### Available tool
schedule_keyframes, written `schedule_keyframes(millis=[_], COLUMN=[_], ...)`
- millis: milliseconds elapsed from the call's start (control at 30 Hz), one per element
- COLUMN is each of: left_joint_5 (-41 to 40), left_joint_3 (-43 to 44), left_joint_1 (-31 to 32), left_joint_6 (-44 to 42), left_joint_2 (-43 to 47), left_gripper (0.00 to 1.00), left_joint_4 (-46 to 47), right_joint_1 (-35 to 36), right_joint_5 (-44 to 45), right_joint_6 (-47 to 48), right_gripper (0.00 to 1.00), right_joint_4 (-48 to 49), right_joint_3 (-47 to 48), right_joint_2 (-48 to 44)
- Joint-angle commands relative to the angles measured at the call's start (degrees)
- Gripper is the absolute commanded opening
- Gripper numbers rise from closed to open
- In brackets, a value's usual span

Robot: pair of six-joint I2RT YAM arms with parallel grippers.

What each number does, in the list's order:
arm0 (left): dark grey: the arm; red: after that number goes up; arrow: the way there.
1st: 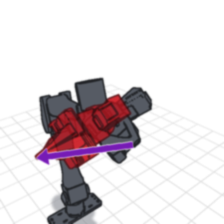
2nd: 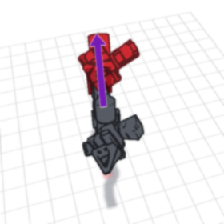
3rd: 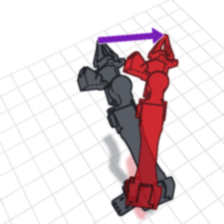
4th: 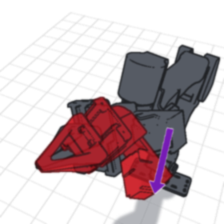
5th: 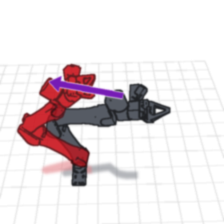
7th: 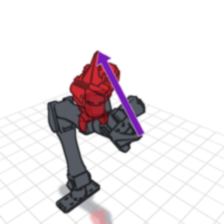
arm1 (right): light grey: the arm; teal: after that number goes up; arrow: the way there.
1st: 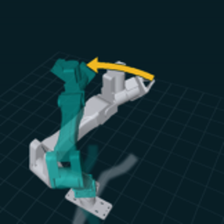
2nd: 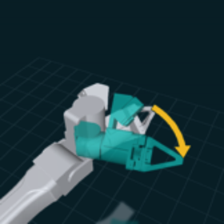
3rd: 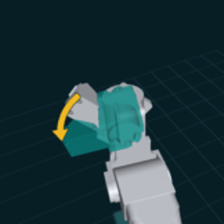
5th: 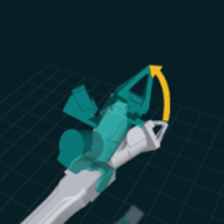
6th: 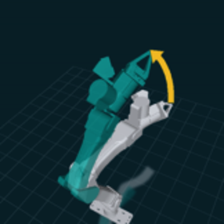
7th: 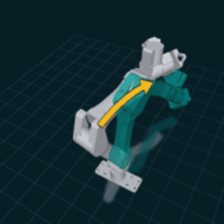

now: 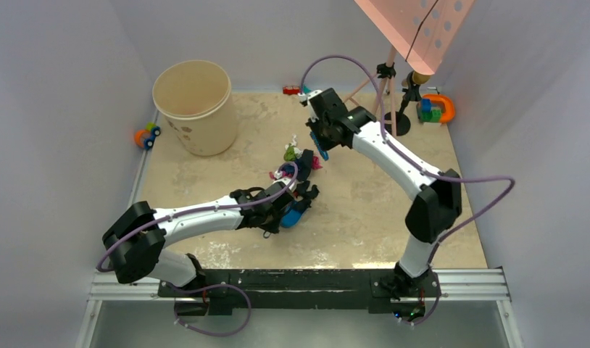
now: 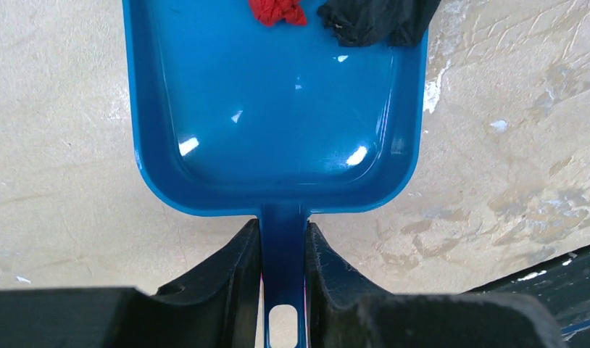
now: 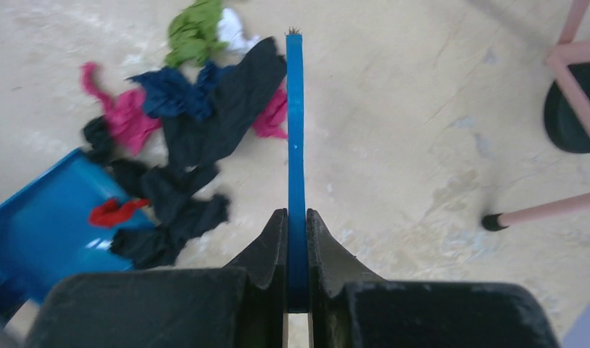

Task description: Sweep away the paper scraps from the table

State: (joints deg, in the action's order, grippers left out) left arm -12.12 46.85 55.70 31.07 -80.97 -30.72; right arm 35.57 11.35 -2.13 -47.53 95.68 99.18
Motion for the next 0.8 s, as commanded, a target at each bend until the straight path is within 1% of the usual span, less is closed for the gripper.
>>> schedule_keyframes(millis=[0, 67, 167, 233, 300, 433, 567, 700, 767], left_joint_5=[0.21, -0.16, -0.49, -0.47, -0.66, -1.46, -5.29, -7.73, -10.19], left_joint_3=[-0.57, -0.47, -0.12, 0.23, 0.05, -1.04, -1.42, -1.77, -2.56], left_joint_1=[0.11, 0.05, -0.13, -0.52, -1.18, -2.25, -2.21, -2.26, -2.08], left_joint_6=[8.09, 10.35, 11.19, 11.24, 11.25, 11.32, 10.62, 8.06, 7.61], left_joint_2=[1.25, 1.34, 1.19, 1.0, 0.9, 1.07, 0.71, -0.59, -0.53], left_gripper=[0.0, 0.0, 0.0, 0.0, 0.0, 0.0, 0.0, 0.0, 0.0], left_joint_4=[-0.73, -1.71, -2.81, -3.22, -3.17, -1.01, 0.47, 3.32, 4.79], right_joint_1=[0.53, 1.6, 4.49, 6.38, 7.5, 7.76, 7.81, 7.83, 7.82], right_joint_5=[11.86, 15.69, 22.45, 20.18, 12.82, -7.36, -21.03, -32.23, -33.15], right_joint_6=[8.06, 11.69, 17.0, 19.58, 20.5, 20.59, 18.7, 17.13, 16.04], right_gripper=[0.0, 0.0, 0.0, 0.0, 0.0, 0.0, 0.0, 0.0, 0.0], right_joint_4=[1.5, 3.03, 4.33, 4.3, 4.78, 6.54, 1.36, -0.19, 0.8], right_joint_3=[7.06, 8.27, 8.25, 6.95, 4.03, -2.91, -3.59, -6.48, -8.37], right_joint_2=[8.1, 12.25, 17.17, 18.42, 17.03, 10.43, 6.91, 2.62, 0.35])
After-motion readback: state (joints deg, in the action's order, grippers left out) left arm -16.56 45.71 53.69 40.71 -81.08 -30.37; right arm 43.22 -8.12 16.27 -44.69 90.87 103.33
